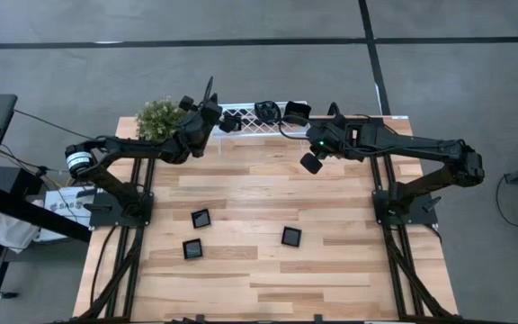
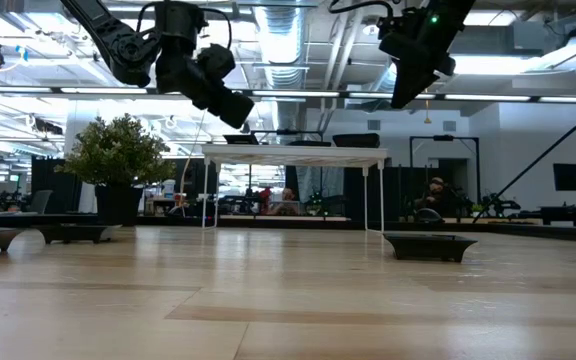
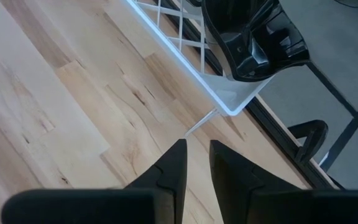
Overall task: Pick & Place Mini shaped plates
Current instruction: Stack the black square plate on top of the black square plate on the shelf
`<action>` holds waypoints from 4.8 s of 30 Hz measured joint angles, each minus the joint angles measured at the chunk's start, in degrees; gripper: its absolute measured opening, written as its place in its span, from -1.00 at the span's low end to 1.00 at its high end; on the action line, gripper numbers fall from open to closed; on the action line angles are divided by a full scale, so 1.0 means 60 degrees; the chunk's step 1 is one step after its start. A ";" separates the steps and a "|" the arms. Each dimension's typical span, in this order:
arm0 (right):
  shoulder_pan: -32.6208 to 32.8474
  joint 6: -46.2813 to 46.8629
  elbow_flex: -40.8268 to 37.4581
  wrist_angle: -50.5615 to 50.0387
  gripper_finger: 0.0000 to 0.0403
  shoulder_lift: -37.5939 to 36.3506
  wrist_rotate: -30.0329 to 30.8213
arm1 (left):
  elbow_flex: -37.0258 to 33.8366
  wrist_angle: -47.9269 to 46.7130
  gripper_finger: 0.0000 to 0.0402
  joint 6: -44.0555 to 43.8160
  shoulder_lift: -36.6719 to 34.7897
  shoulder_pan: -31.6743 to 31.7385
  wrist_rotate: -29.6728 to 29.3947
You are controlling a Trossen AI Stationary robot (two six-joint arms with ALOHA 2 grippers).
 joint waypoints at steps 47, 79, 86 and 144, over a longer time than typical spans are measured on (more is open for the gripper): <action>-0.0015 0.0000 0.0000 0.0013 -0.68 0.0000 -0.0203 | 0.0004 0.0764 -0.70 0.1107 0.0361 0.0041 0.1445; -0.0007 -0.0004 0.0000 0.0043 -0.68 -0.0001 -0.0206 | 0.0011 0.0559 -0.70 0.2036 0.0503 0.0111 0.2829; -0.0007 -0.0005 0.0000 0.0046 -0.68 0.0002 -0.0206 | 0.0011 0.0576 -0.70 0.2070 0.0503 0.0394 0.2969; 0.5668 0.1078 -0.4827 0.8963 -0.68 0.0003 -0.0479 | -0.3858 -0.4973 -0.88 -0.6640 -0.6057 -0.6196 0.7190</action>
